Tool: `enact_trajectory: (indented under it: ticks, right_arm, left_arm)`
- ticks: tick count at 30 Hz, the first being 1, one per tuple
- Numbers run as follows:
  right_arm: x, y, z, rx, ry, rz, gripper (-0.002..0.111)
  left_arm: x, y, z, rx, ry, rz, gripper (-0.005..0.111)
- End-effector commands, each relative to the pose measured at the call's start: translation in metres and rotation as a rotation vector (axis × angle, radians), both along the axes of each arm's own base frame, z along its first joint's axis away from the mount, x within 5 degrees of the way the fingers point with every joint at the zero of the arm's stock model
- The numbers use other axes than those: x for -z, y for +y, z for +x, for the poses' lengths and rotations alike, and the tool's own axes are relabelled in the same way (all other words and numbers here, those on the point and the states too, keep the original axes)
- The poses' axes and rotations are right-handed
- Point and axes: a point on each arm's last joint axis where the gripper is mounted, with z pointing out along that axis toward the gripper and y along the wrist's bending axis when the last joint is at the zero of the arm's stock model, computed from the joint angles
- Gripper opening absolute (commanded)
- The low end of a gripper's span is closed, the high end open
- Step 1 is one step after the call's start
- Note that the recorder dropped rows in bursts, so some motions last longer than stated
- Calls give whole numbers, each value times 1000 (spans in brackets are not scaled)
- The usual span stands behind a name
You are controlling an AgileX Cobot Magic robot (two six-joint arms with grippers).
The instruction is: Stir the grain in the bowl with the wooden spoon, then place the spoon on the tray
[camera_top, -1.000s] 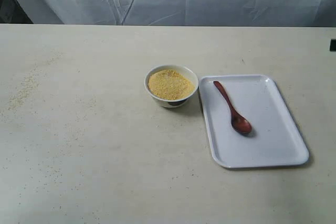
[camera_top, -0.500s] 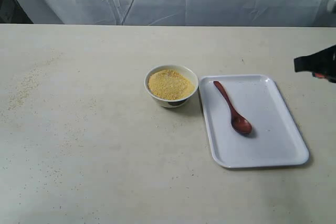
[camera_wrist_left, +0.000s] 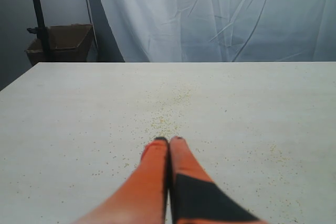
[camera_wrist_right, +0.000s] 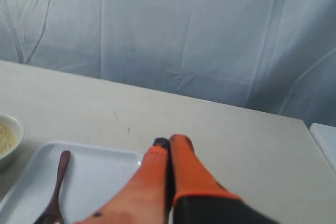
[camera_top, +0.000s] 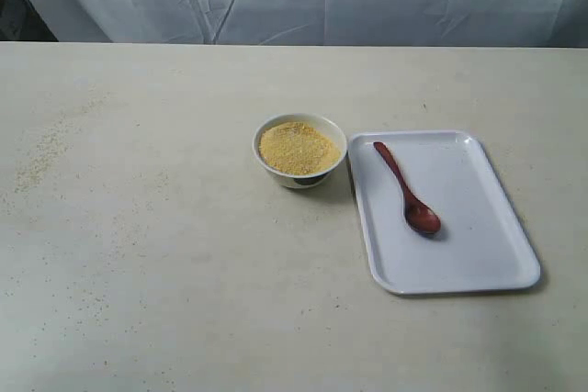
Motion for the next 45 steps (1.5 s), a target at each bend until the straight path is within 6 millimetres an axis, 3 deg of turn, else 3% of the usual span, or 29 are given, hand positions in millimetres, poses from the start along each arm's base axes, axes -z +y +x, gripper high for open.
enact_trajectory:
  ticks: [1,5,15,28,32,35,41,45]
  right_arm:
    - [23,-2,-19,4,51,-37,0]
    - [31,-3,-28,4,135,-15,0]
    - [31,-2,-30,2,136,-15,0]
    - [20,-3,-56,-20,-57,25,0]
    - [44,-3,-55,-20,-144,32,0]
    - [66,-2,-52,-19,-54,25,0]
    - [70,-2,-52,-14,-9,45,0]
    - [70,-2,-52,47,15,330,0]
  left_arm:
    - [0,0,0,-2,-3,2,0]
    - [0,0,0,-2,-3,2,0]
    - [0,0,0,-2,-3,2,0]
    - [0,0,0,-2,-3,2,0]
    - [0,0,0,-2,-3,2,0]
    - [0,0,0,-2,-3,2,0]
    - [0,0,0,-2,-3,2,0]
    - [0,0,0,-2,-3,2,0]
